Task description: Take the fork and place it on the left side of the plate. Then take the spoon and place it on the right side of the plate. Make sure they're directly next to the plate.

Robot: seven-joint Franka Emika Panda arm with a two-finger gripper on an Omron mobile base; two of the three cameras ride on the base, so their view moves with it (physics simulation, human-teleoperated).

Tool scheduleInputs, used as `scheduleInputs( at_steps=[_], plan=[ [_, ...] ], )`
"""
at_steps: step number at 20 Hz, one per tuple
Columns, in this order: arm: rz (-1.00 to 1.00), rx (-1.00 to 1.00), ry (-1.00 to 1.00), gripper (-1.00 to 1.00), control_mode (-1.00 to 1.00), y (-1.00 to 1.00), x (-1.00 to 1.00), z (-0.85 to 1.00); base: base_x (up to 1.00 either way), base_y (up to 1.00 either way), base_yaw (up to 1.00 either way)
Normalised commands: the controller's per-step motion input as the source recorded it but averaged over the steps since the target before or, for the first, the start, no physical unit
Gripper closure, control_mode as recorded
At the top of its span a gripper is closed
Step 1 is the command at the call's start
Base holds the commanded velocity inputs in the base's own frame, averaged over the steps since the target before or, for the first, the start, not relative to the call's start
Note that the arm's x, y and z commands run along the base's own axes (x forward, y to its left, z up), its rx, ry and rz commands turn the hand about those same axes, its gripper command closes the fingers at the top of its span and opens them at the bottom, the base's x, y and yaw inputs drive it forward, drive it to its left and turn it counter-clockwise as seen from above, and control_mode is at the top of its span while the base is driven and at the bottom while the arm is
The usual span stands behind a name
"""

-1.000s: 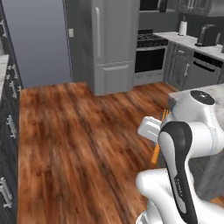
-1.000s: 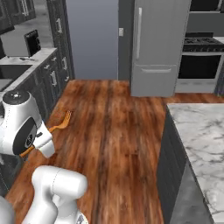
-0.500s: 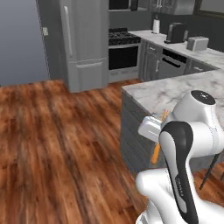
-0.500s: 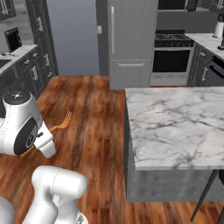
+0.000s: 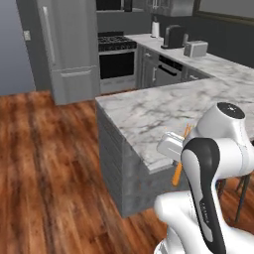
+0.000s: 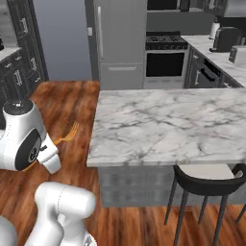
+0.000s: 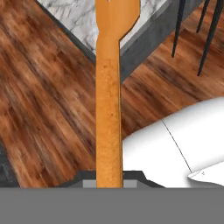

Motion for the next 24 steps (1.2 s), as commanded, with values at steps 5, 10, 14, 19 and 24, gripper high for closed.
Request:
scheduleInputs(
  at_steps=[5, 10, 14, 19, 24],
  plan=[
    [0.00, 0.00, 0.00, 1.00, 1.00, 0.00, 0.00, 0.00, 0.02, -1.00, 0.00],
    [0.00, 0.00, 0.00, 1.00, 1.00, 0.00, 0.00, 0.00, 0.02, -1.00, 0.00],
    [0.00, 0.00, 0.00, 1.00, 1.00, 0.00, 0.00, 0.00, 0.00, -1.00, 0.00],
    [0.00, 0.00, 0.00, 1.00, 1.00, 0.00, 0.00, 0.00, 0.06, -1.00, 0.00],
    [0.00, 0.00, 0.00, 1.00, 1.00, 0.00, 0.00, 0.00, 0.15, -1.00, 0.00]
  ],
)
